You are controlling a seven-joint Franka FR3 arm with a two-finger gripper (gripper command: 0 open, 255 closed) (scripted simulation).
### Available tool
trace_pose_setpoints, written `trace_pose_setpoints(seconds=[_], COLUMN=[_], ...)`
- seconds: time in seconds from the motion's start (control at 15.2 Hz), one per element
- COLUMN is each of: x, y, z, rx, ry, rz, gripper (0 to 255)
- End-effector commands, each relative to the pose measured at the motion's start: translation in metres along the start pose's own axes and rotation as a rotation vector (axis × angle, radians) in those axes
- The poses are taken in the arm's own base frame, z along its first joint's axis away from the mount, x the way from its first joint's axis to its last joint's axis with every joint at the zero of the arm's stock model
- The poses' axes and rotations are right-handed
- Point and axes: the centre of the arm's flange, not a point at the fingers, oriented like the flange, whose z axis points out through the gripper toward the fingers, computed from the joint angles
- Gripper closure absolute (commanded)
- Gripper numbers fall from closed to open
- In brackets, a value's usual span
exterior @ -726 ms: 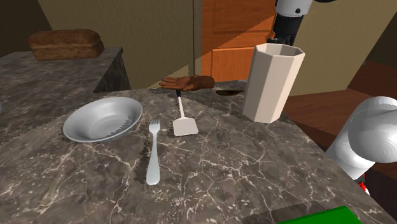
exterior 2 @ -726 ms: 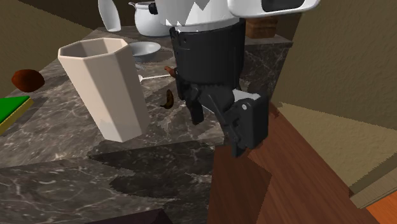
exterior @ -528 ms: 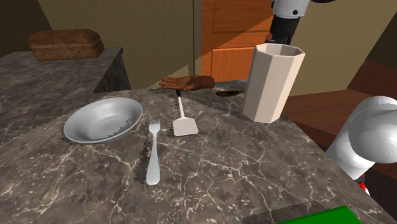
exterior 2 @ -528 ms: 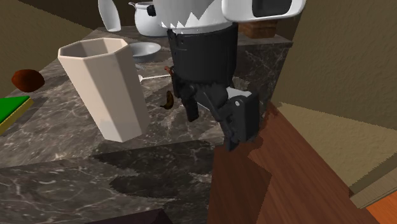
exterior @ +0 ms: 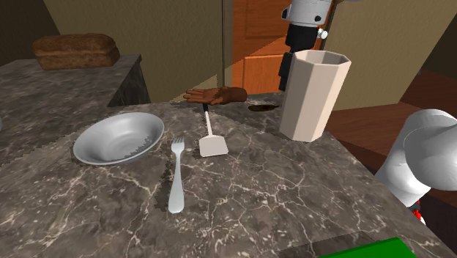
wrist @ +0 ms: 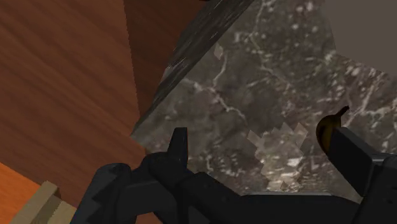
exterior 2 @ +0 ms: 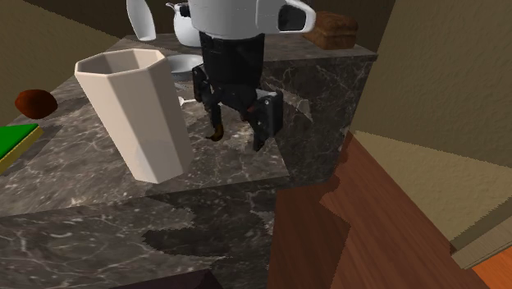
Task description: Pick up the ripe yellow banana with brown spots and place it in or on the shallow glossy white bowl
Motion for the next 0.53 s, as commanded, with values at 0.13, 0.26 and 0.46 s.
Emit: trace_pose_setpoints(seconds=[0.13,0.26,0.46], x=[0.013,0.016,0.015], y=[-0.034,-0.044,-0.046], z=[0.007,0.008,0.024], rx=[0.089,0.112,0.112], ry=[-0.017,-0.022,-0.022], rz=[-0.130,-0.164,-0.164], gripper=[0,0,0])
